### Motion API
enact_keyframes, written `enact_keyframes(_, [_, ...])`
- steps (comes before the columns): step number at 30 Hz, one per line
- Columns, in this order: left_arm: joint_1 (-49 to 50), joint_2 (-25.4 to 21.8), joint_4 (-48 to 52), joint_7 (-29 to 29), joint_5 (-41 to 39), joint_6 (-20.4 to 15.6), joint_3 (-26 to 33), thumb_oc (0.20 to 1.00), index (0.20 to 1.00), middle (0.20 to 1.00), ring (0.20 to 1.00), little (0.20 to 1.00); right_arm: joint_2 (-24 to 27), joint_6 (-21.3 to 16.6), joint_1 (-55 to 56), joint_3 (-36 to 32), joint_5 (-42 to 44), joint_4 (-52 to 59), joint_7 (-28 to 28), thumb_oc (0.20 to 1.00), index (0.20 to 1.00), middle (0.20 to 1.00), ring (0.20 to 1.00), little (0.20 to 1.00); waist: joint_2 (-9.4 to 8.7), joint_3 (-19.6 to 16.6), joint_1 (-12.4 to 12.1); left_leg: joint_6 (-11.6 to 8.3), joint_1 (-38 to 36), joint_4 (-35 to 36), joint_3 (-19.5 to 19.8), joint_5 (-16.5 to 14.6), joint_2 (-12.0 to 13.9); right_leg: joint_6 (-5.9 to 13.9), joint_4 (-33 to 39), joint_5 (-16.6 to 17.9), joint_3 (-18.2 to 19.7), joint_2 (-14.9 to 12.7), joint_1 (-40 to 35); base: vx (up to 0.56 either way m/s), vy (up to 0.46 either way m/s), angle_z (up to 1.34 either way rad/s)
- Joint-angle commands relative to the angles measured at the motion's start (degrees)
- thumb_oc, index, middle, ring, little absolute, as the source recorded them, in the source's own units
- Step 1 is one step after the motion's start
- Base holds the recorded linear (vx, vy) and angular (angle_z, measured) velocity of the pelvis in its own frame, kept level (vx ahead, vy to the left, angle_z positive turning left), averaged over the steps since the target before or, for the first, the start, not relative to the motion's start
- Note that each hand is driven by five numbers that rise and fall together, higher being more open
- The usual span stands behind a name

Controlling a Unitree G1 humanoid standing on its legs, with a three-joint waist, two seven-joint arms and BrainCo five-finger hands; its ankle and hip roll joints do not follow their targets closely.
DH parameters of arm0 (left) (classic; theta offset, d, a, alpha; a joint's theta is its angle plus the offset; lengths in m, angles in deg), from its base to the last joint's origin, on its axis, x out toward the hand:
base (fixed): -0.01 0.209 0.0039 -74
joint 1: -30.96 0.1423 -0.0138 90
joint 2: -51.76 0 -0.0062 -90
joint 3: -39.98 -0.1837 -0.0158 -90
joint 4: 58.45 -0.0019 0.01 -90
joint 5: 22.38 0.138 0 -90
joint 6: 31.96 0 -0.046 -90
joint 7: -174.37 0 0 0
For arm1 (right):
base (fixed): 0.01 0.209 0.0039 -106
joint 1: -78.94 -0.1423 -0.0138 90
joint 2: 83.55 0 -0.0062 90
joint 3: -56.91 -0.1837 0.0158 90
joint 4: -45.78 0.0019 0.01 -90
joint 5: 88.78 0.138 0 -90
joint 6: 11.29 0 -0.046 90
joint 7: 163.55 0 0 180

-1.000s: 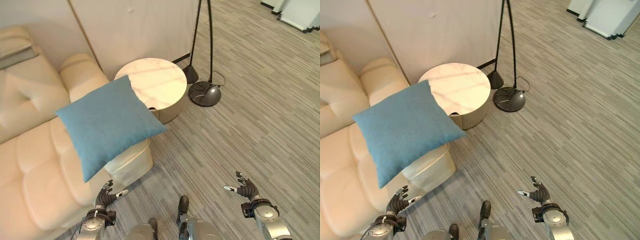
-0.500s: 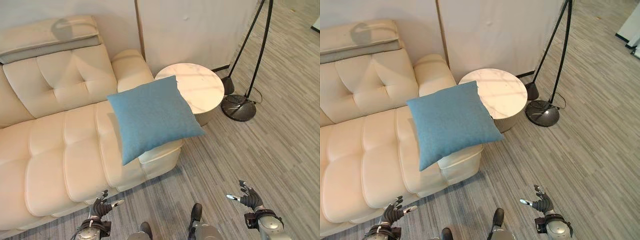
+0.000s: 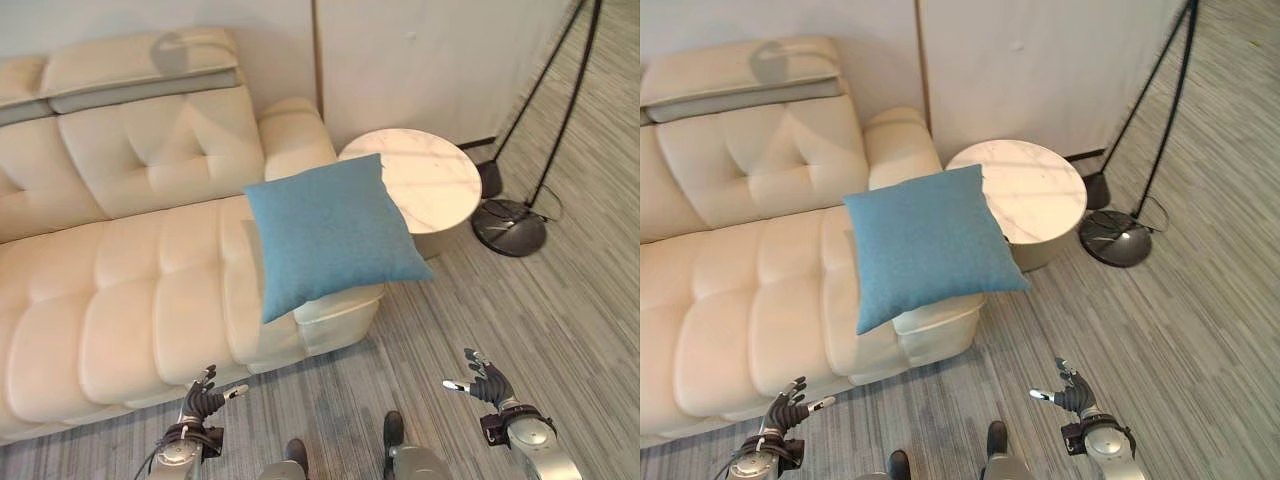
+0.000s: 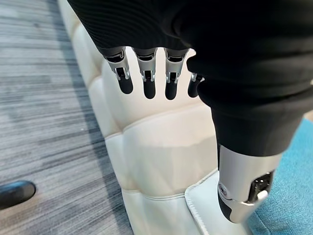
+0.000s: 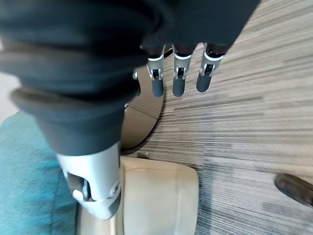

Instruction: Pick up all the scattered cushions and arrange them neatly on the sofa.

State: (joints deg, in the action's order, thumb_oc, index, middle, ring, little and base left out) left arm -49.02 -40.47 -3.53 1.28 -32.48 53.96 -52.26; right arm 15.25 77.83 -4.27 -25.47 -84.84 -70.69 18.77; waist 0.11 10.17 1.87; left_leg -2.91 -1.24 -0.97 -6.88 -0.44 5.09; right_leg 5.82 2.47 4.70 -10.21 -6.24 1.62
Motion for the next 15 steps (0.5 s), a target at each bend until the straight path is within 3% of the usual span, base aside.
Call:
enact_keyframes(1, [-0.96,-2.91,-0.73,0.51,0.39,-2.07,1.23,1.0,1.0,1.0,1.0,1.0,1.07,-2.46,-0.49,-1.58,-0.94,3.08,0.2,1.0,1.0,1.0,1.0,1.0,-3.49,-1.7,0.28,-1.18,-0.61,0.76,-0.08,-2.32,-2.22,0.86,-4.55,-6.92,1.84,1.33,-0.04,0.0,-0.054,0.29])
enact_keyframes(2, [-1.03,-2.81,-0.87,0.53,0.23,-2.12,1.19,1.0,1.0,1.0,1.0,1.0,1.23,-2.48,-0.44,-1.44,-1.15,3.16,0.27,1.0,1.0,1.0,1.0,1.0,-3.54,-1.87,0.31,-1.35,-0.82,1.07,-0.04,-2.1,-2.09,0.8,-3.95,-6.9,1.56,1.5,-0.43,0.0,-0.048,0.12])
enact_keyframes(3, [-3.75,-5.45,1.95,-2.64,-0.43,0.67,-1.12,1.0,1.0,1.0,1.0,1.0,0.41,0.5,-3.43,-9.32,3.04,-17.02,5.07,1.0,1.0,1.0,1.0,1.0,-2.86,-3.02,1.38,-0.44,-3.41,5.4,0.04,0.13,-3.05,0.54,-0.85,-6.54,6.46,3.39,-5.41,0.02,-0.051,0.06])
enact_keyframes(15, [-4.02,-3.97,2.28,-1.13,-1.71,-0.1,-0.07,1.0,1.0,1.0,1.0,1.0,1.58,-0.12,-2.02,-8.87,0.28,-6.17,4.46,1.0,1.0,1.0,1.0,1.0,-2.56,-2.54,1.51,-1.06,-3.43,5.34,0.67,0.17,-2.36,0.04,-1.6,-7.79,5.96,3.75,-5.34,0.01,-0.034,0.0])
